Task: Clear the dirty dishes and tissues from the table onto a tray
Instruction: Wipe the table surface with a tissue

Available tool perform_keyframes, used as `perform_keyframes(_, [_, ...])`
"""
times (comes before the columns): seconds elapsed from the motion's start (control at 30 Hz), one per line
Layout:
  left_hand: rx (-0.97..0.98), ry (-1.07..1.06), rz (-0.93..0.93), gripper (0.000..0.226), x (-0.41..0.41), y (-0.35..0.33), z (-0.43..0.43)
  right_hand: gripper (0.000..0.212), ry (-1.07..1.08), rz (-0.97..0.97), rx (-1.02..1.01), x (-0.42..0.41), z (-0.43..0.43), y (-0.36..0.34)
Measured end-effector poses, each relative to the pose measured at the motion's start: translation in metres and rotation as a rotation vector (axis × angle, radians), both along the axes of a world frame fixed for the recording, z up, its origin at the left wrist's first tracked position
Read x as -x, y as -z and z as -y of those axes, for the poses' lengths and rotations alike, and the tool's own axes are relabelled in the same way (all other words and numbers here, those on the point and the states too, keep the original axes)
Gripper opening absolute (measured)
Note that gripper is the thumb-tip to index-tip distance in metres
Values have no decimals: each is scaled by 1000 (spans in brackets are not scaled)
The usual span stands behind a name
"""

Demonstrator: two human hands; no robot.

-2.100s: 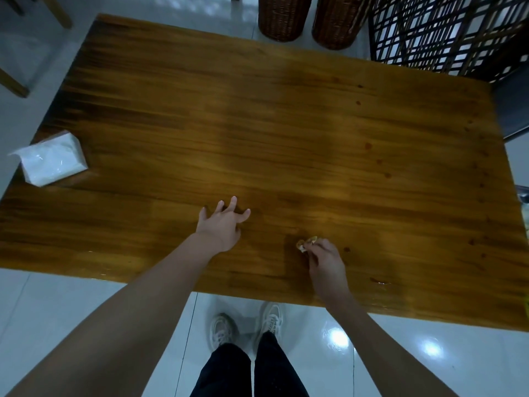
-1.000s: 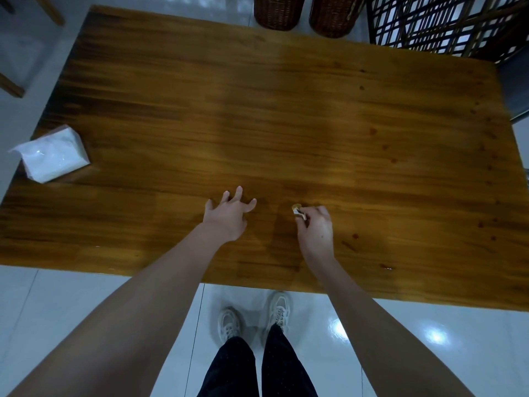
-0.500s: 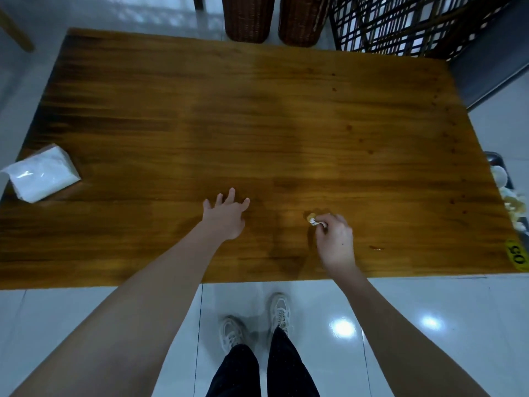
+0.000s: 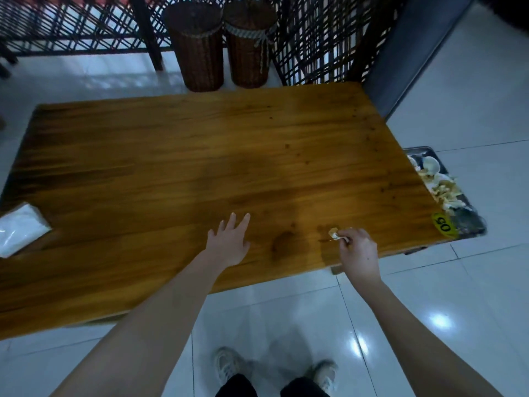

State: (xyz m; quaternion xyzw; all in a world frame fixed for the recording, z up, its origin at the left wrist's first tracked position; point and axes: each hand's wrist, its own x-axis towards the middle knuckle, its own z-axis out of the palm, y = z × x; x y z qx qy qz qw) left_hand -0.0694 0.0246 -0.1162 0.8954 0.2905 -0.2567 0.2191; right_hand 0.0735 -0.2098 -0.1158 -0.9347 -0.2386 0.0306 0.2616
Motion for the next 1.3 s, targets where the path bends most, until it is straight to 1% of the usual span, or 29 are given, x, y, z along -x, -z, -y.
perform_keyframes(0.17, [-6,47,60,68,-45,-15,61,21,42,-4,-14,-35,60,-15])
perform_keyframes(0.33, [26,90,51,67,-99,-25,142,21,102,-12,-61,-79,140,-26])
perform_keyframes(0.43, [37,130,76,66,-135,-31,189,20,120,-8,-81,-113,186,-29])
perform_keyframes(0.57, [28,218,81,66,-191,-43,247,24,203,-30,-75,-161,243,-32])
perform_keyframes(0.7, [23,286,111,66,-240,-52,285,22,269,-44,-94,-198,282,-37])
perform_keyframes(0.87, [26,330,119,66,-300,-55,311,19,298,-47,-135,-244,309,-33])
perform_keyframes(1.0, [27,341,133,66,-347,-47,320,20,321,-73,-117,-281,317,-21])
perform_keyframes(1.2, [50,321,158,64,-431,-30,308,22,333,-103,-93,-356,314,-6])
perform_keyframes(1.3, [62,304,157,64,-471,-24,302,23,343,-137,-49,-395,312,-4])
